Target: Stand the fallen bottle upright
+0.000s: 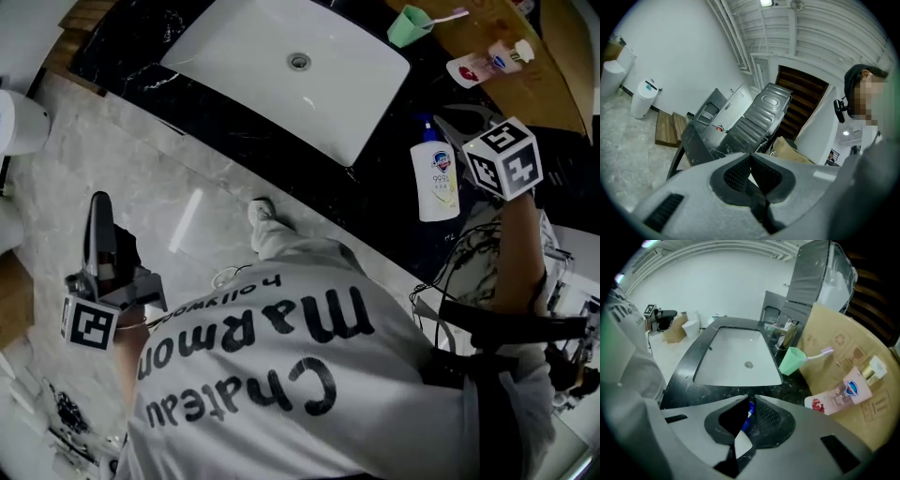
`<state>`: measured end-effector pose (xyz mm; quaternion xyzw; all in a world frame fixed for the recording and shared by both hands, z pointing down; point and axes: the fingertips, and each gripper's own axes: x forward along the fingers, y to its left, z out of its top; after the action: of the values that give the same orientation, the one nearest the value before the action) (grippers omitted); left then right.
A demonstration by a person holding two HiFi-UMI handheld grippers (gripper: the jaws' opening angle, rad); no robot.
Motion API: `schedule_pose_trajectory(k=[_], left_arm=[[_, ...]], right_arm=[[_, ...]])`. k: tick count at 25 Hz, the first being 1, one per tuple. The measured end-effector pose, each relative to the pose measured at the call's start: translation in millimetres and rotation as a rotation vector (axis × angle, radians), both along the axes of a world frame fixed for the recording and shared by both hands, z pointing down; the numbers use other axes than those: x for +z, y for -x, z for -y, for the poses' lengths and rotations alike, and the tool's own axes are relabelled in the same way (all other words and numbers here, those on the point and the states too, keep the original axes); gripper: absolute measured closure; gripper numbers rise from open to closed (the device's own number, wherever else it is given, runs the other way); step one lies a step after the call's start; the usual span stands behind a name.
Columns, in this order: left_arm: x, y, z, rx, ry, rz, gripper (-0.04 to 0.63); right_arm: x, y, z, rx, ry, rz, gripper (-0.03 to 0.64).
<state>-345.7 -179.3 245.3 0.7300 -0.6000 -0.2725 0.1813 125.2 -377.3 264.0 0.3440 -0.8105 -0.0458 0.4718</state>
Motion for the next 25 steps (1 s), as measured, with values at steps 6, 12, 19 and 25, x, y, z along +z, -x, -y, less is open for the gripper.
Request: schedule_pose_trajectory(k=[6,12,19,25], left_arm=[[1,23,25,-0.009,0.026,0.008,0.580],[12,41,32,-0.018,0.059,-0.012,0.580],[5,71,48,-0.042,0.056,-0.006,0.580],[3,79,56,-0.044,0.042,-0.014,0.580]], right_arm=[[30,14,10,-0.153,0.194,-0.229,0.466],[61,18,17,-0.213,0.336,-0.437,0.466],[79,4,27,-0.141,0.528,-0.539,0.498],[83,-7,30,-0.081,0.589,-0.548,0.517]])
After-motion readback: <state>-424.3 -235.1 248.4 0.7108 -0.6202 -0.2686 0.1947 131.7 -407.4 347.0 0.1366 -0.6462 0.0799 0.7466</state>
